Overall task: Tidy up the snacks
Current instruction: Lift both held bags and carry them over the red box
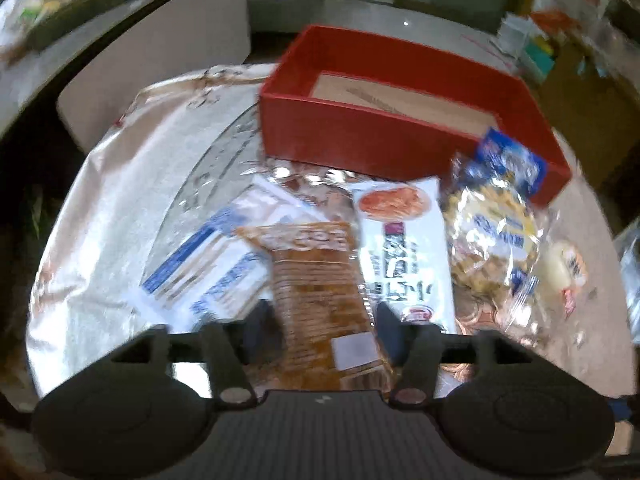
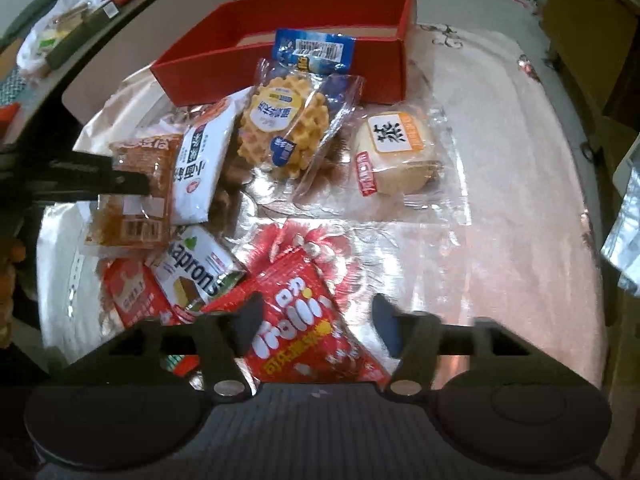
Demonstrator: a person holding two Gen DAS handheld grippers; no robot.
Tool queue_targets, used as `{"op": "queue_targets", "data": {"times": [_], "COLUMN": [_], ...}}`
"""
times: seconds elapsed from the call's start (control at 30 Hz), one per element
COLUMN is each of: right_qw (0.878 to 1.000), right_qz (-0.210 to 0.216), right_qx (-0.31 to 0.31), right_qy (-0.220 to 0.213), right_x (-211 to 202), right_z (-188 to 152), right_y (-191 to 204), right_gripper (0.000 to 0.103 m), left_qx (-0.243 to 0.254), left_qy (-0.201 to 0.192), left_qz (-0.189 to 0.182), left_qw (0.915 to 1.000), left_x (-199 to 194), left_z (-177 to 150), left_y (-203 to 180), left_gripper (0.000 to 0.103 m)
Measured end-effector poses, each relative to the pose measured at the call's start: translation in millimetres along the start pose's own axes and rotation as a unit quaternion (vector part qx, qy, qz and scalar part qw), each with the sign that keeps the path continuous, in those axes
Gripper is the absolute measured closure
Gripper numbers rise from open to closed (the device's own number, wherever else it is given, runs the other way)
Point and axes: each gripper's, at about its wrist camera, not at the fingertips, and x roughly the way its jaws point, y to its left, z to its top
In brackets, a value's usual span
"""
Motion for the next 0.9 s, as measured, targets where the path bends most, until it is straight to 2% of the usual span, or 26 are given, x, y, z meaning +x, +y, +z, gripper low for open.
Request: {"op": "queue_targets", "data": {"times": [0.03, 0.07, 0.13, 0.17, 0.27, 0.3, 0.33, 0.4, 0.43, 0.5, 0.63, 0.73, 0.77, 0.83, 0.9], "right_qw": [1.000, 1.000, 0.999, 0.998, 0.994, 0.993, 0.992, 0.993, 0.993, 0.995, 0.995, 0.997, 0.997, 0.997, 0.995], "right_qz": [0.006, 0.011, 0.020, 0.021, 0.012, -0.001, -0.007, -0.018, -0.015, -0.008, -0.014, -0.009, -0.008, -0.006, 0.019], "right_qx": [-0.004, -0.007, -0.028, -0.046, -0.106, -0.111, -0.116, -0.114, -0.108, -0.097, -0.089, -0.076, -0.071, -0.080, -0.095], "right_qy": [0.008, 0.011, 0.023, 0.027, 0.035, 0.044, 0.040, 0.037, 0.037, 0.036, 0.033, 0.025, 0.024, 0.019, 0.018], "right_x": [0, 2, 7, 10, 18, 23, 23, 20, 17, 13, 5, -5, -7, -13, -16], "right_z": [-1, -2, -3, -5, -9, -11, -12, -12, -12, -12, -16, -17, -17, -19, -18], "right_y": [-2, -2, 3, 8, 26, 29, 31, 34, 34, 33, 31, 26, 23, 23, 26], "right_gripper": [0.027, 0.026, 0.024, 0.024, 0.025, 0.026, 0.027, 0.041, 0.045, 0.068, 0.070, 0.070, 0.066, 0.057, 0.038], "left_qx": [0.030, 0.062, 0.112, 0.117, 0.099, 0.091, 0.079, 0.064, 0.062, 0.055, 0.048, 0.050, 0.049, 0.052, 0.049], "left_qy": [0.002, 0.002, -0.008, -0.016, -0.009, -0.005, 0.002, 0.002, -0.003, -0.005, -0.007, -0.017, -0.019, -0.023, -0.021], "left_qz": [0.018, 0.041, 0.085, 0.087, 0.067, 0.062, 0.049, 0.043, 0.045, 0.037, 0.003, -0.025, -0.034, -0.049, -0.065], "left_qw": [0.9994, 0.9972, 0.9901, 0.9892, 0.9928, 0.9939, 0.9957, 0.9970, 0.9970, 0.9978, 0.9988, 0.9983, 0.9980, 0.9972, 0.9965], "left_x": [5, 10, 19, 19, 12, 9, 5, -2, -7, -14, -28, -40, -43, -46, -50], "left_z": [-1, -5, -14, -17, -13, -10, -7, -6, -7, -9, -11, -9, -8, -6, -3], "left_y": [-13, -25, -43, -45, -33, -24, -15, -2, 4, 10, 12, 11, 11, 12, 13], "left_gripper": [0.029, 0.028, 0.029, 0.033, 0.059, 0.063, 0.063, 0.063, 0.063, 0.063, 0.064, 0.064, 0.064, 0.064, 0.064]}}
